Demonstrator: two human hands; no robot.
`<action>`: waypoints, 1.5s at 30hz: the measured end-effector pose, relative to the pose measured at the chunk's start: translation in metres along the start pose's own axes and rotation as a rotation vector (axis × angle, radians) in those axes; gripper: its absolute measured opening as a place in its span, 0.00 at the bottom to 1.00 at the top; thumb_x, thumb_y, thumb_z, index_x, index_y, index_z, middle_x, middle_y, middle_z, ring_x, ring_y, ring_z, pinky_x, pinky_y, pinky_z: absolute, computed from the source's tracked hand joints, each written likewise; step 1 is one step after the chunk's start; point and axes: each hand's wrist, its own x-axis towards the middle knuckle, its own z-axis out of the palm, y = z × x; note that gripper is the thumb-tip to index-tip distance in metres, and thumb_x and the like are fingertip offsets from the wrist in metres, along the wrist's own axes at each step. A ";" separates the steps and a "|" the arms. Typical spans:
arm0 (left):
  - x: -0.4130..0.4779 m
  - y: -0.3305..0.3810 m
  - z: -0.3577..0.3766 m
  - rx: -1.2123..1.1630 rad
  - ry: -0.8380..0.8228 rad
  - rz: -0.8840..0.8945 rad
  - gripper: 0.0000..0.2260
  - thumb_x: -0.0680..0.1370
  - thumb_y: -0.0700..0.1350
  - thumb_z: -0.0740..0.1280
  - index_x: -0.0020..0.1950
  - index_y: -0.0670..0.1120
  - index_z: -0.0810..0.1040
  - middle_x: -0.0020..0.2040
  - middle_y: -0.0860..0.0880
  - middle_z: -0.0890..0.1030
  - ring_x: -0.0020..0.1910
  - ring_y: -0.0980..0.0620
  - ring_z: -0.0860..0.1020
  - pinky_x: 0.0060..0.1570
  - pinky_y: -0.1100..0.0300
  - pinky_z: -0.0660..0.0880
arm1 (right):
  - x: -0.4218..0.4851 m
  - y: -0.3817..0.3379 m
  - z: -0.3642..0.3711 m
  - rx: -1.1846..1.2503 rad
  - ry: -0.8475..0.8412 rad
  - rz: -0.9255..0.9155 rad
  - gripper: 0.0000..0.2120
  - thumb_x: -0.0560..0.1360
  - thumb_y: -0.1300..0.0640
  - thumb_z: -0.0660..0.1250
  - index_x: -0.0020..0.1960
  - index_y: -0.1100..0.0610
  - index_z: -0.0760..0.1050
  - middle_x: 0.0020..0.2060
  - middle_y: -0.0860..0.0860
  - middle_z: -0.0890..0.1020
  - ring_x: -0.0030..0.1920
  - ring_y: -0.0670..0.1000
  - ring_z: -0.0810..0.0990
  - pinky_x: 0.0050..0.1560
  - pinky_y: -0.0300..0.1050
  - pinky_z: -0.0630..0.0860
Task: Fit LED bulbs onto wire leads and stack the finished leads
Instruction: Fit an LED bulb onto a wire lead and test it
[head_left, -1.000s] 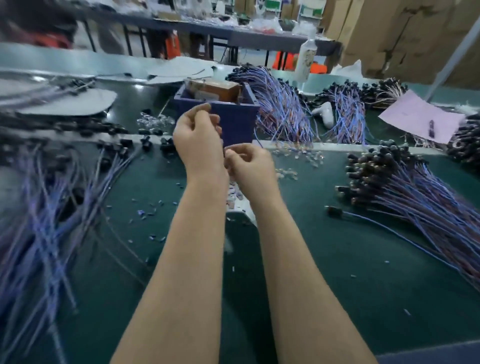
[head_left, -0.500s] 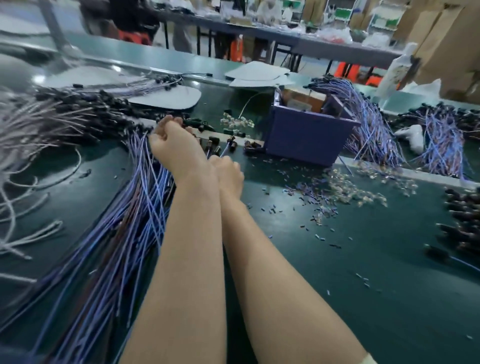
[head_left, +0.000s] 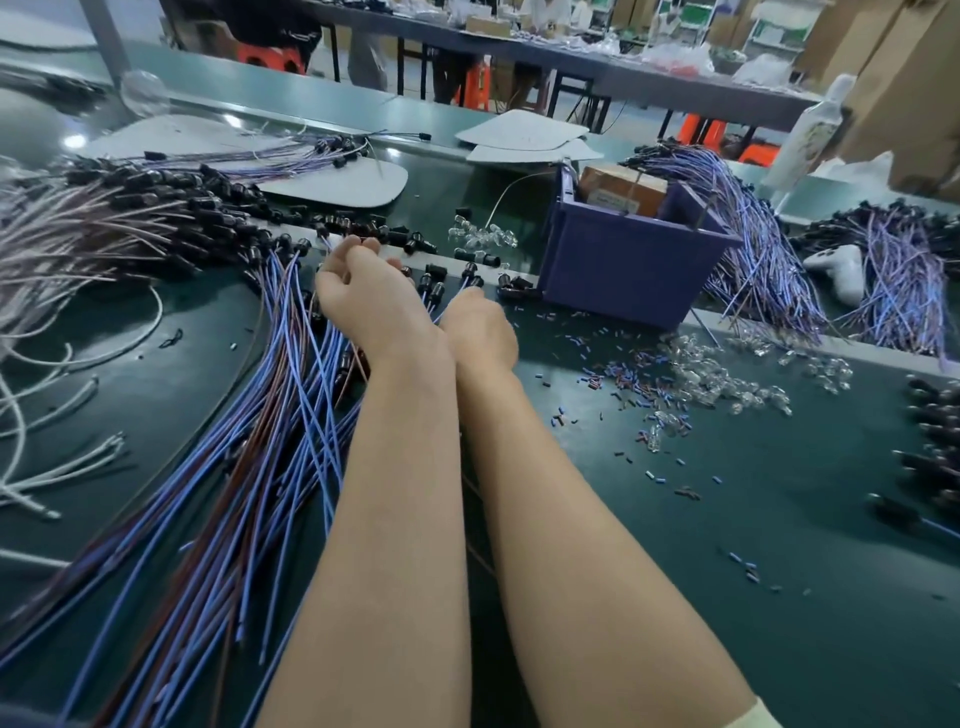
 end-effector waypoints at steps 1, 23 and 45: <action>0.000 0.000 0.001 -0.004 -0.001 -0.002 0.09 0.76 0.34 0.55 0.49 0.44 0.72 0.46 0.48 0.77 0.32 0.56 0.72 0.33 0.64 0.68 | 0.002 0.001 -0.003 -0.008 -0.019 0.009 0.14 0.77 0.62 0.58 0.61 0.62 0.71 0.61 0.59 0.75 0.61 0.59 0.74 0.54 0.49 0.71; -0.011 -0.036 0.002 1.174 -0.403 0.206 0.16 0.79 0.45 0.57 0.59 0.36 0.74 0.59 0.35 0.77 0.61 0.37 0.73 0.61 0.48 0.70 | 0.003 0.057 -0.040 1.293 -0.218 0.297 0.12 0.77 0.72 0.54 0.40 0.64 0.73 0.30 0.52 0.75 0.26 0.44 0.70 0.25 0.32 0.70; -0.136 -0.102 0.044 1.011 -1.128 0.466 0.09 0.79 0.44 0.62 0.55 0.47 0.80 0.51 0.48 0.82 0.52 0.49 0.79 0.56 0.53 0.75 | -0.052 0.178 -0.117 1.049 0.435 -0.172 0.11 0.79 0.66 0.60 0.42 0.58 0.77 0.31 0.50 0.80 0.30 0.44 0.77 0.31 0.36 0.74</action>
